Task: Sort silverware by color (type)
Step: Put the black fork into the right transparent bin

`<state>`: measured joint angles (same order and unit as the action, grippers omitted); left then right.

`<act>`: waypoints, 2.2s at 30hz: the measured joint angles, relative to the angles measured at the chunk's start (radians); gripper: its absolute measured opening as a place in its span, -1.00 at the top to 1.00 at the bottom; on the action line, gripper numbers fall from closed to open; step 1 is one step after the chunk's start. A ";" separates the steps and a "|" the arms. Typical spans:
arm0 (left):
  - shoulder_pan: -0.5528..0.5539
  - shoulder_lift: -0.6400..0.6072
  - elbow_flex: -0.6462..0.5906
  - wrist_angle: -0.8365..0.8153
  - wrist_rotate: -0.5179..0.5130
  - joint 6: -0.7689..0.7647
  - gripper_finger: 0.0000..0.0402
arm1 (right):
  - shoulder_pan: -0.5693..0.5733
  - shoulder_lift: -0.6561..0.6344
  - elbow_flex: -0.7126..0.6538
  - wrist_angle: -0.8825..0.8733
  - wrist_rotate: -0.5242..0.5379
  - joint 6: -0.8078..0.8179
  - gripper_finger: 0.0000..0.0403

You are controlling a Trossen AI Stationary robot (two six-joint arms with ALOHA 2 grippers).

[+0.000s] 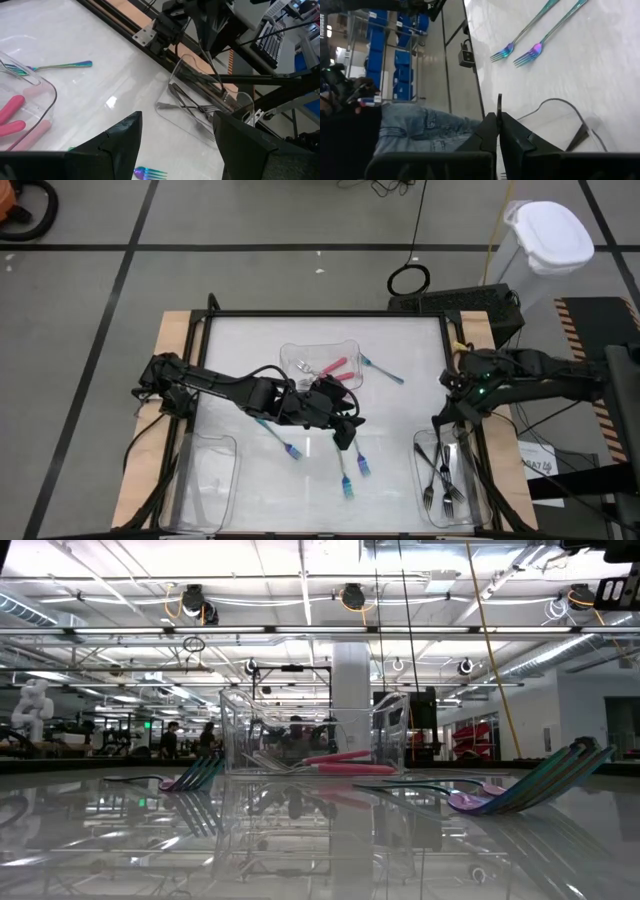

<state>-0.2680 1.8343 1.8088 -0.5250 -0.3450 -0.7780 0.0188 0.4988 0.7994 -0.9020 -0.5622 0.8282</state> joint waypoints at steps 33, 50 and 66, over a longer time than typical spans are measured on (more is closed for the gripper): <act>-0.007 0.000 0.000 -0.019 0.022 0.003 -0.21 | 0.559 0.032 -0.180 0.212 0.499 0.289 0.99; -0.006 0.000 0.000 -0.030 0.023 0.035 -0.21 | 0.717 0.217 -0.180 0.225 0.563 0.370 0.95; -0.006 0.000 0.000 -0.039 0.032 0.033 -0.21 | 0.812 0.315 -0.180 0.263 0.618 0.456 0.88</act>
<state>-0.2745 1.8343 1.8091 -0.5636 -0.3130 -0.7452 0.8310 0.8138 0.6189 -0.6388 0.0563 1.2843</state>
